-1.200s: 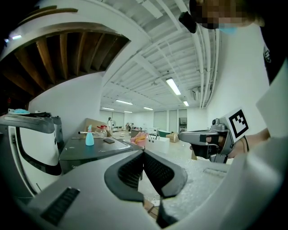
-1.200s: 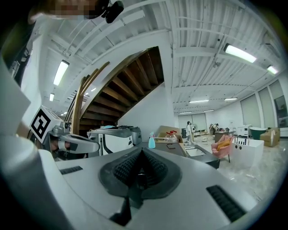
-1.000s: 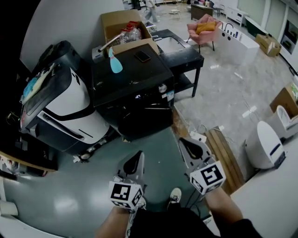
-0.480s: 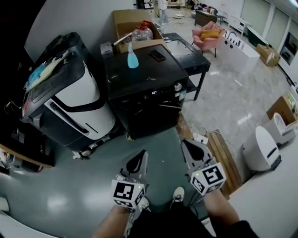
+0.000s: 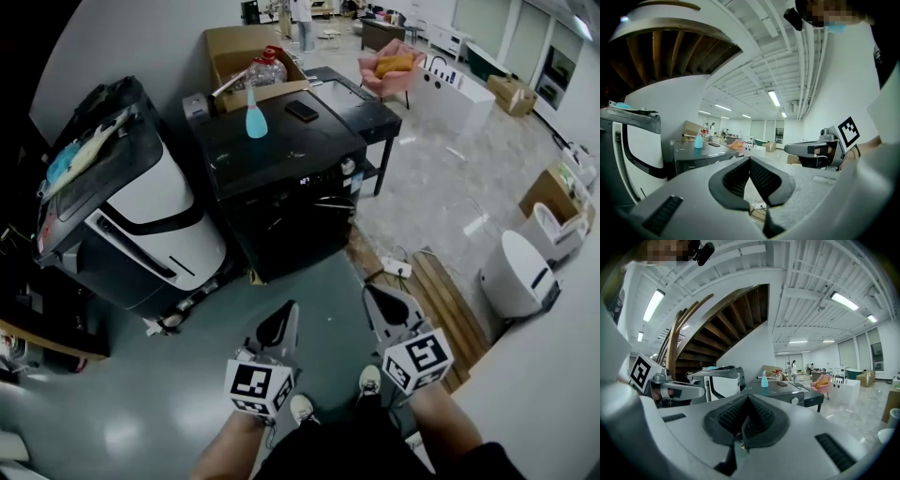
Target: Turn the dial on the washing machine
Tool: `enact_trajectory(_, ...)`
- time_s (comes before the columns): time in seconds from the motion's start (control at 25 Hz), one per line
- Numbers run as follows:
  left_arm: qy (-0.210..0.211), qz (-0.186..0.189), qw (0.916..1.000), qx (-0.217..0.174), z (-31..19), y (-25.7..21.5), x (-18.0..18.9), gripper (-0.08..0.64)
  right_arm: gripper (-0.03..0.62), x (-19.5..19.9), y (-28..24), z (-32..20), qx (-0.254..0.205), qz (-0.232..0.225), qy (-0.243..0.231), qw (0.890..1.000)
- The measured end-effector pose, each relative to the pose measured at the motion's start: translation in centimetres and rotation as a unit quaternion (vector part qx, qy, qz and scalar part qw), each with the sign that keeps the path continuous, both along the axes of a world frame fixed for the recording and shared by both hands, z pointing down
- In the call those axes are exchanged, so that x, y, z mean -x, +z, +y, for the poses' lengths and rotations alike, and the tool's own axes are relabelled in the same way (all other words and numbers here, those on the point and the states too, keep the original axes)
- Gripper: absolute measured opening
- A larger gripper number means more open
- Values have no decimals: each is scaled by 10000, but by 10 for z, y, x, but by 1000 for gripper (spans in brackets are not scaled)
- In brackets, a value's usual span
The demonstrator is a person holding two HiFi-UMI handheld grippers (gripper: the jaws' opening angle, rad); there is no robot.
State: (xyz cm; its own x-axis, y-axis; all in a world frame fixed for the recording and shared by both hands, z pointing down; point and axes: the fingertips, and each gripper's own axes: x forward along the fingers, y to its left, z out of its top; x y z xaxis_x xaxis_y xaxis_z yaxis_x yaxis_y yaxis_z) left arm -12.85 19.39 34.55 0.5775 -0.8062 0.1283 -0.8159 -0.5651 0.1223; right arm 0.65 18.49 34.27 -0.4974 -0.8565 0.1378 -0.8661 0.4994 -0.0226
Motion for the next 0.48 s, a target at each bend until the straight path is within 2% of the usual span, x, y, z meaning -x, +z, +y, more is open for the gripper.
enact_trajectory(0.48,369,106,9993,-42,6,-1,-5,4,-3,-2,3,23,26,62,356,9993)
